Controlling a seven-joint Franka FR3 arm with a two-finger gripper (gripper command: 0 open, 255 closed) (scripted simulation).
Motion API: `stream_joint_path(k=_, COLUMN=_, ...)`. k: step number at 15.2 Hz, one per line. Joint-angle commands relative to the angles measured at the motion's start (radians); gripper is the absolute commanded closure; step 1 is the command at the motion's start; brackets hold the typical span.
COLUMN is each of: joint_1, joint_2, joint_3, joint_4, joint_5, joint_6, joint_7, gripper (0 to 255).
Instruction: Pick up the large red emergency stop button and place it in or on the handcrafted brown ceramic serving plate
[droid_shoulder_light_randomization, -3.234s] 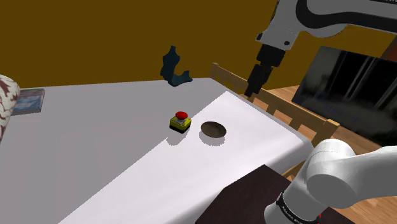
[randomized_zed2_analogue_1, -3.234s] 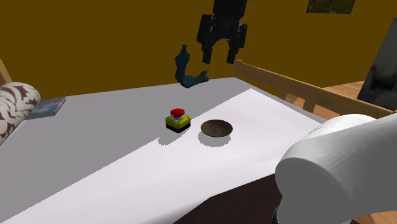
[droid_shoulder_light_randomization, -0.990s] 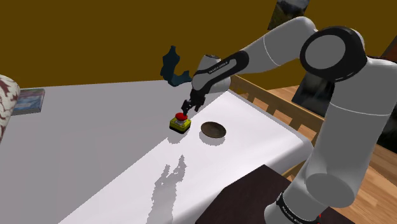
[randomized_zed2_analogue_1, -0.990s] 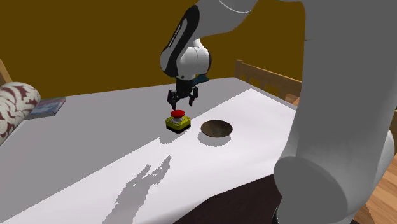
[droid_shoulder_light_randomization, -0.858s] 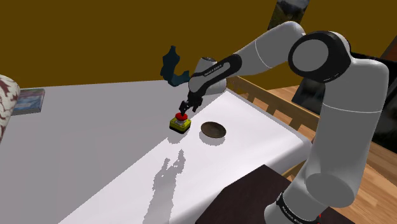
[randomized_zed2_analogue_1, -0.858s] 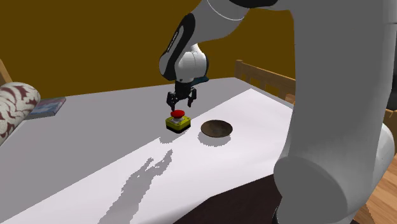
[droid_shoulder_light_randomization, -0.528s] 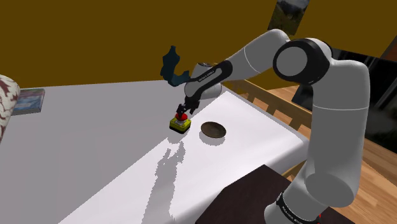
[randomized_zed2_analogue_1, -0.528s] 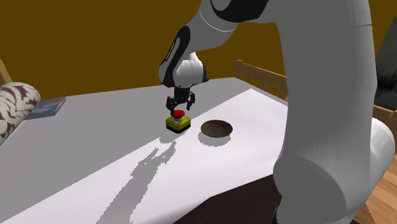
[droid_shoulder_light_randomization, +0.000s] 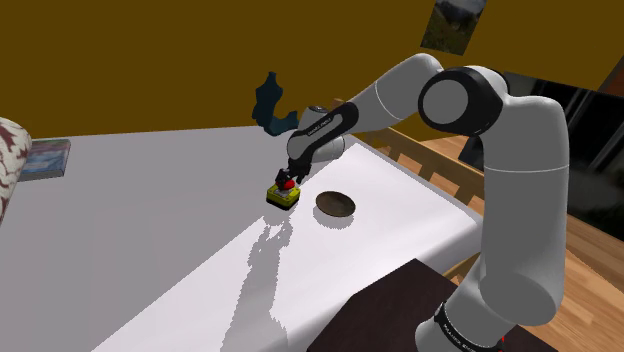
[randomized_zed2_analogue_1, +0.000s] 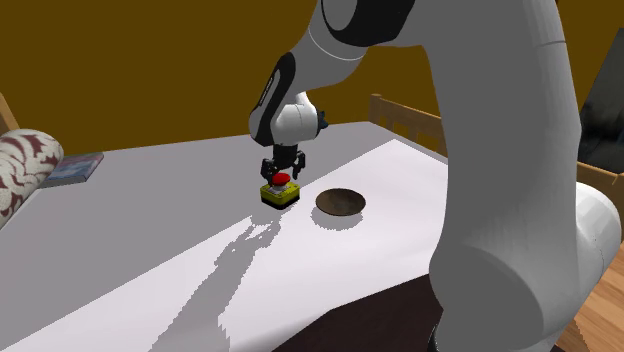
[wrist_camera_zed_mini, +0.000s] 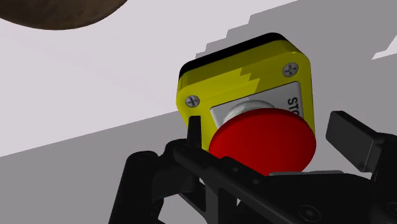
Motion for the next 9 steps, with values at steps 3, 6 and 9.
stream_joint_path(k=3, joint_1=0.000, joint_2=0.000, joint_3=0.000, joint_4=0.000, joint_5=0.000, joint_6=0.000, joint_7=0.000, gripper=0)
stream_joint_path(k=6, joint_1=0.000, joint_2=0.000, joint_3=0.000, joint_4=0.000, joint_5=0.000, joint_6=0.000, joint_7=0.000, gripper=255)
stream_joint_path(k=9, joint_1=0.000, joint_2=0.002, joint_3=0.000, joint_4=0.002, joint_5=0.000, joint_6=0.000, joint_7=0.000, gripper=255)
